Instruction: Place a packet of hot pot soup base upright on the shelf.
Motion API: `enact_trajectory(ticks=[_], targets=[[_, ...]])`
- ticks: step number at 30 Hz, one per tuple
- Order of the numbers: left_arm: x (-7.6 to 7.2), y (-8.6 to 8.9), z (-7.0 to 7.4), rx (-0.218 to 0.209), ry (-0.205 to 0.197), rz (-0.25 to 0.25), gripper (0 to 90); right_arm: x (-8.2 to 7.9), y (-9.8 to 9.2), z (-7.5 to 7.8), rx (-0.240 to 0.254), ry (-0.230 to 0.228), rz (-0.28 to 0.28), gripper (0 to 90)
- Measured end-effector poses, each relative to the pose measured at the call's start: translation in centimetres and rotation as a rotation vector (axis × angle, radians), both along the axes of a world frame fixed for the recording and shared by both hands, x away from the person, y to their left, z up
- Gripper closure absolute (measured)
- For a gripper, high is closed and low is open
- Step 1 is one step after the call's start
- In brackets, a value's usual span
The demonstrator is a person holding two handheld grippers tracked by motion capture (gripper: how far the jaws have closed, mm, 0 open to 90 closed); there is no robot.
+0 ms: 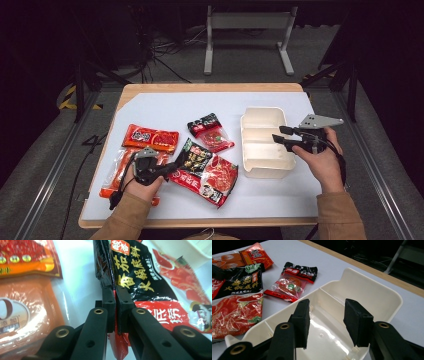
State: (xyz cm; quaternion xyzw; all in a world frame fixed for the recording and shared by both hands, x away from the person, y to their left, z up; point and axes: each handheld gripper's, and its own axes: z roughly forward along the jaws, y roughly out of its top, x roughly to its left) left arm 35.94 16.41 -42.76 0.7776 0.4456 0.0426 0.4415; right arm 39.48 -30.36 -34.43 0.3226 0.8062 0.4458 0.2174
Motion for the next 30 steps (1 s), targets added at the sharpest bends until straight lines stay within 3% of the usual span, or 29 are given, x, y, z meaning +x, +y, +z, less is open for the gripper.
enact_trajectory(ticks=[3, 7, 10, 13, 14, 15, 19, 23, 30], targets=[[-0.3, -0.3, 1.0, -0.001, -0.039, -0.009, 87.6, -0.2, 0.2, 0.3, -0.009, -0.024, 0.003, 52.6], [-0.7, -0.7, 2.7, -0.007, -0.105, -0.025, 87.6, -0.5, 0.4, 0.8, -0.002, 0.058, -0.018, 50.4], [-0.6, -1.1, 3.8, -0.015, -0.153, -0.045, 87.4, -0.7, 0.6, 1.0, -0.010, 0.090, -0.025, 52.5], [-0.8, -1.6, 5.2, -0.016, -0.213, -0.077, 87.2, -0.9, 0.7, 1.3, -0.021, 0.090, -0.019, 54.8], [-0.8, -1.6, 5.2, -0.016, -0.213, -0.077, 87.2, -0.9, 0.7, 1.3, -0.021, 0.090, -0.019, 54.8], [-1.1, -1.9, 6.1, -0.022, -0.247, -0.100, 87.2, -1.1, 0.8, 1.5, -0.024, 0.091, -0.011, 56.5], [-1.4, -2.2, 7.8, -0.053, -0.301, -0.144, 87.5, -1.5, 1.0, 2.0, -0.019, 0.089, 0.006, 57.7], [-1.7, -2.5, 8.9, -0.072, -0.325, -0.164, 88.4, -1.8, 1.2, 2.3, -0.016, 0.086, 0.020, 58.6], [-2.4, -3.0, 10.5, -0.068, -0.380, -0.201, 89.3, -2.3, 1.6, 2.8, -0.003, 0.085, 0.049, 60.7]])
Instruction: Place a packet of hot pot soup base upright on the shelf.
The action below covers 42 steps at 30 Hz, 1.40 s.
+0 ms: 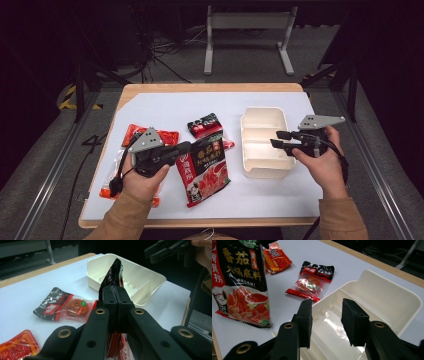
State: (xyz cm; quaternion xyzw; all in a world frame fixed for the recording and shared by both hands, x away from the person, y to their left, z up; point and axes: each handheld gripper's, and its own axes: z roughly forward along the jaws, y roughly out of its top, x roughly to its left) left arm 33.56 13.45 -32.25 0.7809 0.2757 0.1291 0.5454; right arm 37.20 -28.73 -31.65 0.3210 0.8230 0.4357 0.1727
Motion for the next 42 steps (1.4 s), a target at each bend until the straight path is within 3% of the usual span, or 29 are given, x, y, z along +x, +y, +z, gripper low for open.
enact_trajectory(ticks=[9, 12, 19, 23, 27, 34, 42], targets=[[-0.4, 0.1, 1.4, -0.010, -0.040, -0.045, 89.6, -0.2, 0.6, 0.3, 0.032, -0.005, 0.037, 60.5], [-0.4, 0.3, 1.8, -0.018, -0.050, -0.046, 89.8, -0.3, 1.2, 0.4, 0.065, -0.018, 0.060, 54.5], [-0.4, 0.3, 2.4, -0.033, -0.068, -0.063, 89.9, -0.5, 3.3, 0.7, 0.090, -0.061, 0.128, 41.8], [-0.5, 0.1, 2.7, -0.039, -0.066, -0.077, 90.0, -0.6, 4.5, 1.0, 0.090, -0.073, 0.160, 38.8], [-0.7, 0.0, 2.9, -0.015, -0.082, -0.089, 90.0, -0.6, 6.1, 1.5, 0.081, -0.090, 0.210, 35.9], [-0.8, -0.2, 2.9, -0.019, -0.074, -0.097, 90.0, -0.1, 9.2, 2.1, 0.042, -0.094, 0.287, 33.5], [-1.0, -0.4, 2.9, -0.020, -0.076, -0.116, 90.0, 0.6, 11.5, 1.8, 0.028, -0.081, 0.356, 29.9]])
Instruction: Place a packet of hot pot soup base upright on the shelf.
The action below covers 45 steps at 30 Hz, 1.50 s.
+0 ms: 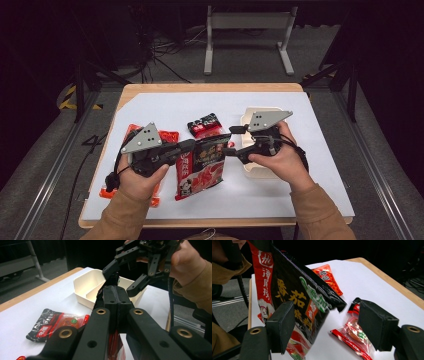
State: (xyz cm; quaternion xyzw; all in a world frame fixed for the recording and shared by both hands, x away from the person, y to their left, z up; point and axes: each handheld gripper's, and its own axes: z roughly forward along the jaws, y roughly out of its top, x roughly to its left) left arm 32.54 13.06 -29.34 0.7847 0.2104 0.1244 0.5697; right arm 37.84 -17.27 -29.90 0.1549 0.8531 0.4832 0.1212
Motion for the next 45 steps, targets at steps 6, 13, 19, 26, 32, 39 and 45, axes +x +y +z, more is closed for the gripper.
enact_trajectory(ticks=[6, 13, 19, 26, 32, 39, 45], targets=[[0.0, -0.1, 0.0, 0.002, -0.004, -0.011, 90.0, 0.6, 1.2, -0.2, 0.002, 0.017, 0.045, 29.1], [-0.2, -0.2, 0.0, -0.004, 0.000, -0.019, 90.0, 0.7, 2.5, -0.4, -0.011, 0.027, 0.092, 28.8], [-0.5, -0.4, 0.1, -0.005, -0.019, -0.031, 90.0, 0.8, 3.3, -0.8, -0.015, 0.057, 0.153, 32.9], [-0.5, -0.4, 0.0, -0.014, -0.023, -0.049, 90.0, 0.8, 3.3, -0.7, -0.035, 0.085, 0.199, 50.2], [-0.6, -0.4, -0.1, -0.031, -0.023, -0.064, 89.6, 0.8, 3.0, -0.5, -0.050, 0.075, 0.223, 63.0], [-0.6, -0.2, -0.2, -0.044, -0.030, -0.074, 88.4, 0.5, 2.6, 0.1, -0.070, 0.064, 0.227, 74.0], [-0.5, 0.2, -0.2, -0.070, -0.035, -0.081, 86.3, 0.3, 2.7, 0.8, -0.088, 0.078, 0.222, 76.9]])
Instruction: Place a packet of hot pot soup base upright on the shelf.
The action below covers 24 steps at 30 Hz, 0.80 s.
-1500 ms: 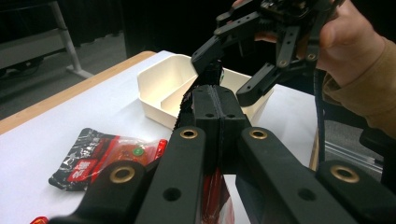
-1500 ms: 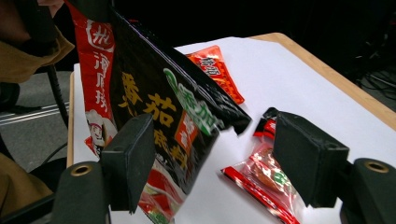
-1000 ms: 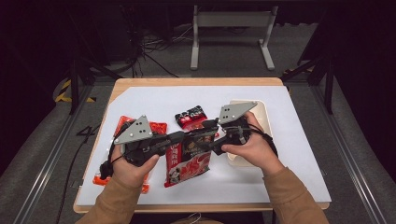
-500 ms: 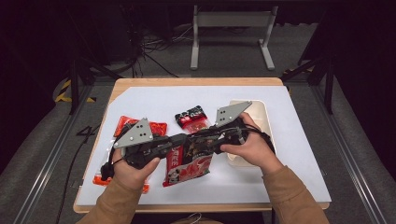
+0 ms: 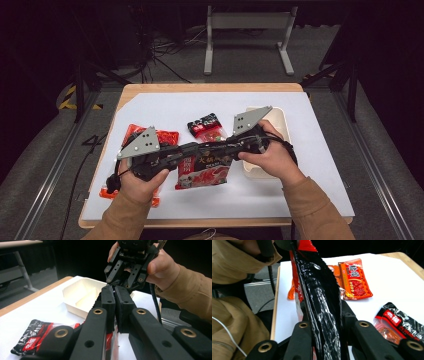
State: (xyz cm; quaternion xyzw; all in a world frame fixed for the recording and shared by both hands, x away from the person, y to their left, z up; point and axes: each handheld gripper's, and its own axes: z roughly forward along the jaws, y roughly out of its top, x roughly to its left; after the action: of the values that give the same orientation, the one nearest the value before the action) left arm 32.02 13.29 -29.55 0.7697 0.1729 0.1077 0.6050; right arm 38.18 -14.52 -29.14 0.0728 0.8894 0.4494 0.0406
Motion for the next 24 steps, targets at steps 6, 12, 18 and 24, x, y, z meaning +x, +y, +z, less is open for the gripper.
enact_trajectory(ticks=[6, 12, 18, 24], targets=[[0.0, 0.9, 0.1, -0.065, 0.009, -0.040, 75.7, -0.2, 0.1, 0.6, -0.003, 0.025, 0.005, 78.9], [-0.2, 1.2, 0.0, -0.036, -0.031, -0.010, 63.6, -0.3, 0.0, 1.2, -0.026, 0.020, -0.004, 80.2], [-0.1, 1.6, -0.2, -0.031, -0.038, 0.014, 49.3, -0.1, -0.5, 2.1, -0.016, 0.010, -0.025, 80.2], [0.1, 2.2, -0.7, -0.035, -0.023, 0.036, 40.6, 0.1, -0.9, 3.3, -0.019, -0.006, -0.046, 80.2]])
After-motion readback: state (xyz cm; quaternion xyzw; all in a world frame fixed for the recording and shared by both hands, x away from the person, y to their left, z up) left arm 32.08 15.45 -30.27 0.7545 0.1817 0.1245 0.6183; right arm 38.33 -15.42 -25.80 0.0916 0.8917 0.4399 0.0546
